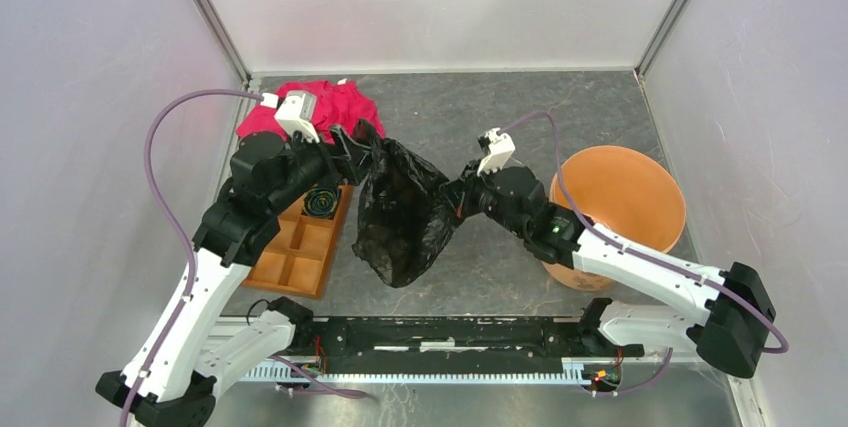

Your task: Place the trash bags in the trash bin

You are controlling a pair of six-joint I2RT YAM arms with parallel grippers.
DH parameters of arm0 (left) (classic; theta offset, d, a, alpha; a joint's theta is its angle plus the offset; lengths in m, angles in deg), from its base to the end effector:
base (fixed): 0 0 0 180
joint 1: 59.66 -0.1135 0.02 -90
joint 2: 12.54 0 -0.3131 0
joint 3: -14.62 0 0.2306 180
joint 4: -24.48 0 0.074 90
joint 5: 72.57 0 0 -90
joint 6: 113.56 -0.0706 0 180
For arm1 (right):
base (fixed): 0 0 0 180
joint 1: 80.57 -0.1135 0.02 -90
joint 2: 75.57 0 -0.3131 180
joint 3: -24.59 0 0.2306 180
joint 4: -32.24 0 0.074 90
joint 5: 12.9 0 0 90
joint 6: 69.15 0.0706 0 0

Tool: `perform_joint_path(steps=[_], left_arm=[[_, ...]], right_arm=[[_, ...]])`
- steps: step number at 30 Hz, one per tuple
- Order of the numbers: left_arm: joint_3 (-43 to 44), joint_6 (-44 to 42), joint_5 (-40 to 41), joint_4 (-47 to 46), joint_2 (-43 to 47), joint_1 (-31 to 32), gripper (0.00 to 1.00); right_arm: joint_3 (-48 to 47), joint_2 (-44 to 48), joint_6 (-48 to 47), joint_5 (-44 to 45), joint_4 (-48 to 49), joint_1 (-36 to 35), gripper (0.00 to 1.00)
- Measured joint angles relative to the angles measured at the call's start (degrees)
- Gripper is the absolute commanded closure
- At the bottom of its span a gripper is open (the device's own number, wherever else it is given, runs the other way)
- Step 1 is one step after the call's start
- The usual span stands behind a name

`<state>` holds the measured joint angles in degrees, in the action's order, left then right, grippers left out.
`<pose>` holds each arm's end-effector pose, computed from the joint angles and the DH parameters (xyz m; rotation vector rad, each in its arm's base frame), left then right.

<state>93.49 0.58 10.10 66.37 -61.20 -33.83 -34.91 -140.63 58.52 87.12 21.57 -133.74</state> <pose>0.1342 -0.0750 0.4355 0.1225 1.8298 -0.7363 0.1629 0.1970 0.3349 -0.1361 1.9525 0.9237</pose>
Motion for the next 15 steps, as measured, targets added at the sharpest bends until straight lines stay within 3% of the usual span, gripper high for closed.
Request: perform_joint_path(steps=[2,6,15], left_arm=[[0.9,-0.9,3.3,4.6,0.7,0.0,0.00],[2.7,-1.2,7.8,12.6,4.4,0.0,0.00],[3.2,-0.2,9.1,17.6,11.6,0.0,0.00]], right_arm=[[-3.4,-0.5,-5.1,2.7,-1.5,0.3,1.00],[-7.1,0.1,-13.1,7.2,-2.2,0.4,0.99],[-7.3,0.9,-19.5,10.8,-3.9,0.8,1.00]])
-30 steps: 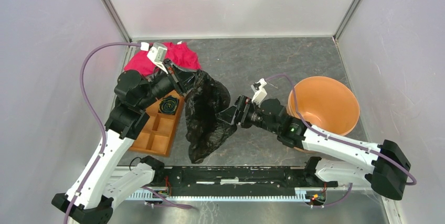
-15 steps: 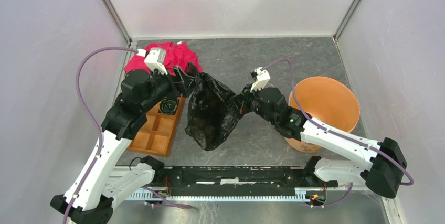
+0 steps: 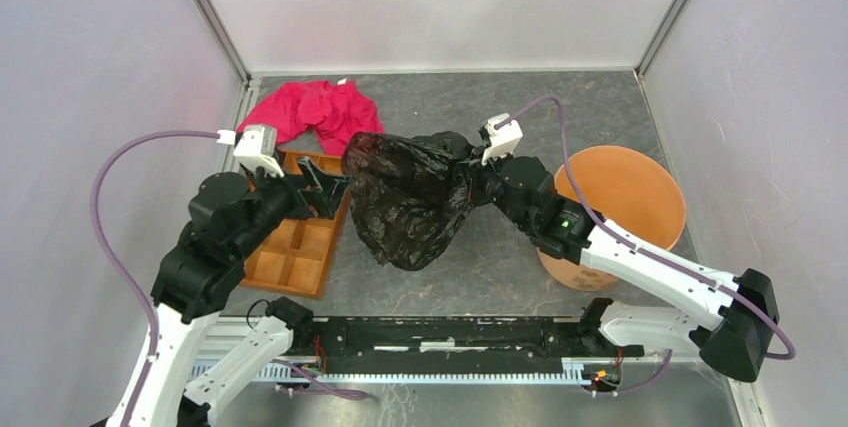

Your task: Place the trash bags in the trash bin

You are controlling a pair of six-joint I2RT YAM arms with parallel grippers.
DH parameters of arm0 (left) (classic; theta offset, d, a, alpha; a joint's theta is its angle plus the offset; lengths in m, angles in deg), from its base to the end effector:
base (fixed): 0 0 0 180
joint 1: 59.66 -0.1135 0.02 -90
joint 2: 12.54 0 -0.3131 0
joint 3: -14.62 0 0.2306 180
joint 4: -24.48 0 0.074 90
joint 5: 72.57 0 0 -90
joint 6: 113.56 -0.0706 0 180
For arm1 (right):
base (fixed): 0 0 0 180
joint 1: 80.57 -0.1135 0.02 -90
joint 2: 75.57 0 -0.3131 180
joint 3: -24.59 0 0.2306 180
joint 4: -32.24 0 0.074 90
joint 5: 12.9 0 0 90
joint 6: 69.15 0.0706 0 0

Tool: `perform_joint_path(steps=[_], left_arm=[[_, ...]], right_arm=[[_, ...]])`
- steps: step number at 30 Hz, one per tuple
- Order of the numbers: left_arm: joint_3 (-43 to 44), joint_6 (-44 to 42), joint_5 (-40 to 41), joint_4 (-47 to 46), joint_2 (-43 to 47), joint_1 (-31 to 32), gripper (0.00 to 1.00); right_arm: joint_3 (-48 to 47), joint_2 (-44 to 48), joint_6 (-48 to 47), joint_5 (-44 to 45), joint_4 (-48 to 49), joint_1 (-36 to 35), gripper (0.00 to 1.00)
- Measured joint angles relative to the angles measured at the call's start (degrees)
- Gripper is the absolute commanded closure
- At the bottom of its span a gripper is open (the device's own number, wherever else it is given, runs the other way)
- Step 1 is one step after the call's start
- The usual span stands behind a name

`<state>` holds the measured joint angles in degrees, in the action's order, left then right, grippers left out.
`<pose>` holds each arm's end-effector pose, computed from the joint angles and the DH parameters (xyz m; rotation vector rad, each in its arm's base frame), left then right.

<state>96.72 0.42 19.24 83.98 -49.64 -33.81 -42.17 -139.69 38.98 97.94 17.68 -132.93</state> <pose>0.0669 -0.0300 0.4292 0.0076 1.8633 -0.5810 0.1730 0.1831 0.3769 -0.2702 1.7797 0.5658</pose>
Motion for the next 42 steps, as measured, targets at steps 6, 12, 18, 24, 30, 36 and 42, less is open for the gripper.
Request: perform_joint_path(steps=[6,12,18,24,30,36,42], left_arm=[[-8.7,3.4,-0.4,-1.7,-2.0,0.0,0.00],[-20.8,8.2,-4.1,-8.5,-5.2,0.0,0.00],[-28.8,13.0,-7.1,-13.4,-0.5,0.0,0.00],[-34.0,16.9,-9.7,-19.8,4.4,0.0,0.00],[-39.2,19.0,-13.9,-27.8,3.4,0.0,0.00],[-40.4,21.0,-20.5,-39.5,2.7,0.0,0.00],[-40.5,21.4,-19.6,-41.8,5.5,0.0,0.00]], right_arm=[[0.0,1.0,-1.4,-0.4,-1.3,0.0,0.99],[-0.6,3.4,-3.1,-1.1,-2.5,0.0,1.00],[-1.1,6.2,-5.6,-2.7,-3.2,0.0,1.00],[-4.3,7.1,-7.4,-4.3,-4.7,0.4,1.00],[-7.5,8.7,-8.2,-6.8,-5.7,0.7,1.00],[-9.6,11.5,-8.4,-10.3,-6.0,0.7,1.00],[-11.3,13.1,-8.4,-12.3,-6.1,0.7,1.00]])
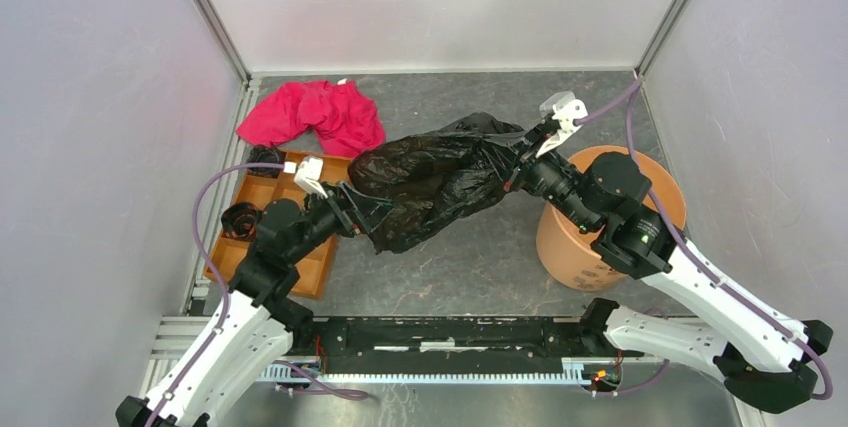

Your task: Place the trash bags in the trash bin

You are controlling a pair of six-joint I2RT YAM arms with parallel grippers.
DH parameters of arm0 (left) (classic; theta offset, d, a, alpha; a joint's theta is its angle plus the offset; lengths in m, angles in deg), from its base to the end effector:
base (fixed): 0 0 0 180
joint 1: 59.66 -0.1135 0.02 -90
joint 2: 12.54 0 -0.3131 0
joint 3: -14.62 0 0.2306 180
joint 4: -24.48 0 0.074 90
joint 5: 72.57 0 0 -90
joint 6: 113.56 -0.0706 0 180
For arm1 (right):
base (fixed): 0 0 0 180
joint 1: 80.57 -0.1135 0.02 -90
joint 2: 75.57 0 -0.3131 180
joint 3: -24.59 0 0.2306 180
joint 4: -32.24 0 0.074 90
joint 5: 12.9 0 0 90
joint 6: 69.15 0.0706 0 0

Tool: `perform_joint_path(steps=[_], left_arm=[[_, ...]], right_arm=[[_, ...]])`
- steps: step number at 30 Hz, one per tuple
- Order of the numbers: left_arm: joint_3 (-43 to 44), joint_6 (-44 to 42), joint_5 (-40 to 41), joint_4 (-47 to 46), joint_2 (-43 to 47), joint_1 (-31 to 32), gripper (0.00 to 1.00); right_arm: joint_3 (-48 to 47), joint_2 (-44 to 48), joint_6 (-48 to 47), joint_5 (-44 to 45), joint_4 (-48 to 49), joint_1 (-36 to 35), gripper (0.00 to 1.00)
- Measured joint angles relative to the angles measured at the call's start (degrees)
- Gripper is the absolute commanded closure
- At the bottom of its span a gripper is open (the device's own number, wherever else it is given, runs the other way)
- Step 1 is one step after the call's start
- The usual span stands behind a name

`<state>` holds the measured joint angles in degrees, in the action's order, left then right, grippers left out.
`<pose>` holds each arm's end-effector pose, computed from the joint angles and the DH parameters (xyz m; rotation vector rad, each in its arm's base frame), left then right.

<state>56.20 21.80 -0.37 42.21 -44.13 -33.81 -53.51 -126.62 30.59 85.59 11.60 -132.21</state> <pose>0.0989 -0.0719 0.2985 -0.0635 1.8472 -1.1642 0.1146 0.1280 0.4779 -0.4204 1.4466 0.7613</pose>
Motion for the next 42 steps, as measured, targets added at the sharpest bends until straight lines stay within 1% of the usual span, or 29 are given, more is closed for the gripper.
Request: perform_joint_path(steps=[3,8,12,18,23,26,30,32,33,34,35,36,39,40,41,42], left_arm=[[1.6,0.0,5.5,5.3,2.7,0.0,0.00],[4.5,0.0,14.2,13.9,10.1,0.0,0.00],[8.5,1.0,17.7,18.3,10.5,0.0,0.00],[6.6,2.8,16.5,18.5,8.8,0.0,0.00],[3.7,6.8,11.5,14.7,1.4,0.0,0.00],[0.7,9.0,8.6,11.2,-1.0,0.0,0.00],[-3.4,11.2,7.2,8.9,-0.2,0.0,0.00],[-5.4,12.2,6.1,5.9,0.1,0.0,0.01],[-6.3,12.8,5.1,3.8,0.2,0.0,0.04],[-7.5,13.7,3.9,1.0,0.1,0.0,0.10],[-8.7,14.8,2.5,-2.6,0.0,0.0,0.14],[-9.2,15.5,1.6,-4.8,-0.3,0.0,0.23],[-9.4,16.7,-0.4,-10.4,-1.4,0.0,0.44],[-9.2,16.7,-0.5,-11.4,-1.4,0.0,0.57],[-8.7,16.7,-0.5,-11.5,-1.5,0.0,0.67],[-7.7,16.2,-0.2,-10.9,-1.7,0.0,0.74]], right_arm=[[-1.0,0.4,0.0,-0.5,-0.2,0.0,1.00],[-1.4,1.8,0.0,-1.0,-0.8,0.0,1.00],[-1.4,2.6,0.0,-1.0,-1.1,0.0,1.00],[-1.7,2.6,0.0,-1.3,-1.4,0.0,1.00],[-1.7,3.1,0.0,-1.4,-2.9,0.0,0.99],[-1.7,4.3,0.0,-1.4,-3.3,0.0,0.99],[-1.7,5.3,-0.2,-1.4,-3.2,0.0,1.00],[-1.7,5.3,-0.3,-1.4,-3.2,0.0,1.00],[-1.7,5.3,-0.4,-1.4,-3.2,0.0,1.00],[-1.7,5.2,-0.5,-1.4,-3.2,0.0,1.00],[-1.7,5.2,-0.6,-1.4,-3.2,0.0,1.00],[-1.7,5.1,-0.6,-1.4,-3.2,0.0,1.00],[-1.6,4.7,-0.6,-1.4,-3.3,0.0,1.00],[-1.4,4.8,-0.6,-1.4,-3.2,0.0,0.99],[-0.9,5.0,-0.6,-1.4,-2.8,0.0,0.99],[0.7,5.6,-0.6,-1.1,-2.1,0.0,0.99]])
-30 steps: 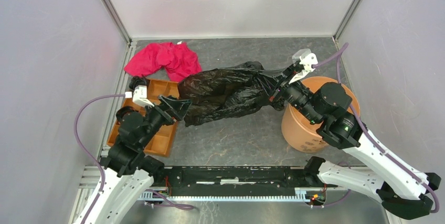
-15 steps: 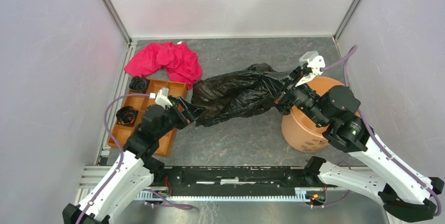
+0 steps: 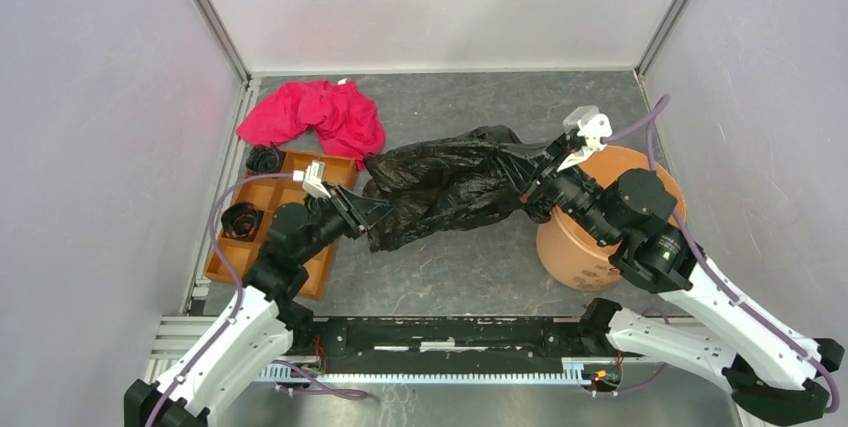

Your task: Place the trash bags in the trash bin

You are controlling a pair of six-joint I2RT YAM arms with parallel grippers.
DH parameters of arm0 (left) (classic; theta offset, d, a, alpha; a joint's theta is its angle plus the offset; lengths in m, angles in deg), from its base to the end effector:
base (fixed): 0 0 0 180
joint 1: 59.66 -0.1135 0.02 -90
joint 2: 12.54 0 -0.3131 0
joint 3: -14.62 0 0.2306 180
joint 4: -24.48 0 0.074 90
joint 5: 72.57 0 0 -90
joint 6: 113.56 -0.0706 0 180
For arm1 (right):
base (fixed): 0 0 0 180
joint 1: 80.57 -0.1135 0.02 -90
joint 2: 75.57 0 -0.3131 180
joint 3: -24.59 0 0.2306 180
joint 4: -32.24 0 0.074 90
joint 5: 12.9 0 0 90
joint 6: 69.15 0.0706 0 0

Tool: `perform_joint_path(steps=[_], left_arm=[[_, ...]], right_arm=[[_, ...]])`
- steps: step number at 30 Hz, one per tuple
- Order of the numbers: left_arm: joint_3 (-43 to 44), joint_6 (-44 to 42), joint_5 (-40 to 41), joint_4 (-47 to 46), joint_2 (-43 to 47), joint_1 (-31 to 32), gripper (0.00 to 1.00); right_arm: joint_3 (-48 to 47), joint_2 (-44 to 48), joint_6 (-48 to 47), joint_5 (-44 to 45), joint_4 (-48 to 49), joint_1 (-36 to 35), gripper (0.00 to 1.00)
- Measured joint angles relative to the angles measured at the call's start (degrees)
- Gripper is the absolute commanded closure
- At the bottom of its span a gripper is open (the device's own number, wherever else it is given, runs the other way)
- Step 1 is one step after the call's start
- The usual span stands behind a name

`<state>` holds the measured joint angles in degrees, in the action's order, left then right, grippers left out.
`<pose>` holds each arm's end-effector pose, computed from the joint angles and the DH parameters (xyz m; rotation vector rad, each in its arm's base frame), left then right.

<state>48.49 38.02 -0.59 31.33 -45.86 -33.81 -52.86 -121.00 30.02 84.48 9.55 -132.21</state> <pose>0.1068 -0.0760 0.2722 -0.3200 1.8562 -1.3681 0.0927 0.1025 0.4822 -0.4230 1.3931 0.7845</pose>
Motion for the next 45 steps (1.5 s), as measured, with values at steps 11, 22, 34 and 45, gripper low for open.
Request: perform_joint_path(steps=[11,22,34,45], left_arm=[[39.1,-19.8,16.8,28.9,-21.6,-1.2,0.98],[60.0,-26.6,7.0,11.8,-12.7,-1.8,0.98],[11.5,-20.7,18.5,34.0,-9.1,-1.8,0.98],[44.9,-24.2,14.6,32.2,-5.8,-1.8,0.98]], right_arm=[[-1.6,-20.9,-3.9,8.4,-7.9,0.1,0.99],[-27.2,-17.0,-14.2,4.8,-0.5,-9.0,1.00],[20.2,-22.3,-9.2,8.9,6.5,-6.5,1.00],[2.6,-8.9,-8.2,4.9,1.7,-6.5,0.99]])
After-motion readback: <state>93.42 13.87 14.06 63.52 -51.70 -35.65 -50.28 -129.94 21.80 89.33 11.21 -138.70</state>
